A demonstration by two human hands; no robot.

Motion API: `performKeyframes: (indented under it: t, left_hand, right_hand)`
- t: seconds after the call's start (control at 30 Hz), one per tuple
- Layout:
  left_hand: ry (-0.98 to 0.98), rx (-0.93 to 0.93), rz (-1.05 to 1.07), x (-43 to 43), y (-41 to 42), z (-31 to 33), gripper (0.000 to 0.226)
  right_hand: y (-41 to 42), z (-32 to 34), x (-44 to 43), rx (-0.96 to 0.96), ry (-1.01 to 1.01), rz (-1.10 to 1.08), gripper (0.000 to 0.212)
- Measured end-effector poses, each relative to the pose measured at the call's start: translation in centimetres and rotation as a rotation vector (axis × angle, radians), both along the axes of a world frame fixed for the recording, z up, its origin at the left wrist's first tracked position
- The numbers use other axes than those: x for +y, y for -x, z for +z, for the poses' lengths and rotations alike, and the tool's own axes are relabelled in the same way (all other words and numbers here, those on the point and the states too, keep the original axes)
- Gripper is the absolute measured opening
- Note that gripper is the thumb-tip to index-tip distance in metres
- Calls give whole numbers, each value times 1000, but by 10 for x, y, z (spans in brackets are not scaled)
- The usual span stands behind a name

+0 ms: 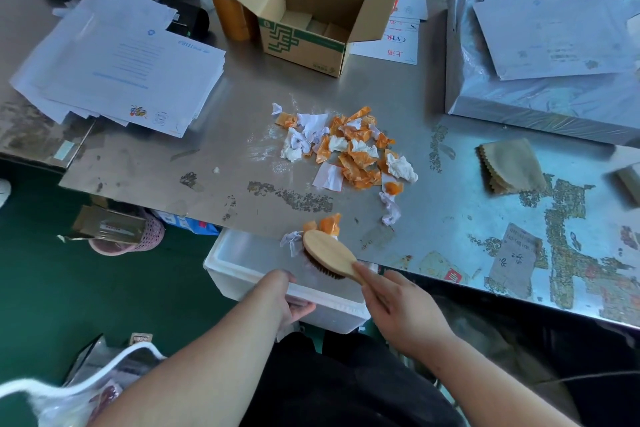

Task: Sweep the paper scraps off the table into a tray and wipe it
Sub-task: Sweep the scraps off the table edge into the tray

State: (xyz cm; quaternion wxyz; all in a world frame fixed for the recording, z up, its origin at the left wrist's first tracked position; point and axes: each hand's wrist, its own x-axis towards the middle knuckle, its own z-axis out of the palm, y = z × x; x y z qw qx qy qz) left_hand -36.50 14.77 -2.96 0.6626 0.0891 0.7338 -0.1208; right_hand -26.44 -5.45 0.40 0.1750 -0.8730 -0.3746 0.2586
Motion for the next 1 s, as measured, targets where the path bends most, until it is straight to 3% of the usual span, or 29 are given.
performKeyframes:
  t: [0.23, 0.4, 0.67, 1.0]
  left_hand:
    - [-4, -16, 4, 2, 5, -2, 10]
    - [6, 5, -34, 6, 7, -1, 20]
    - [14, 7, -23, 9, 10, 3, 13]
    - [-2, -21, 9, 8, 13, -2, 14]
  right_hand:
    - [-2, 10, 13, -55, -101, -39, 43]
    - [-11, 18, 27, -128, -158, -105, 43]
    - [-26, 10, 50, -171, -35, -63, 42]
    - [1, -1, 38, -146, -48, -14, 43]
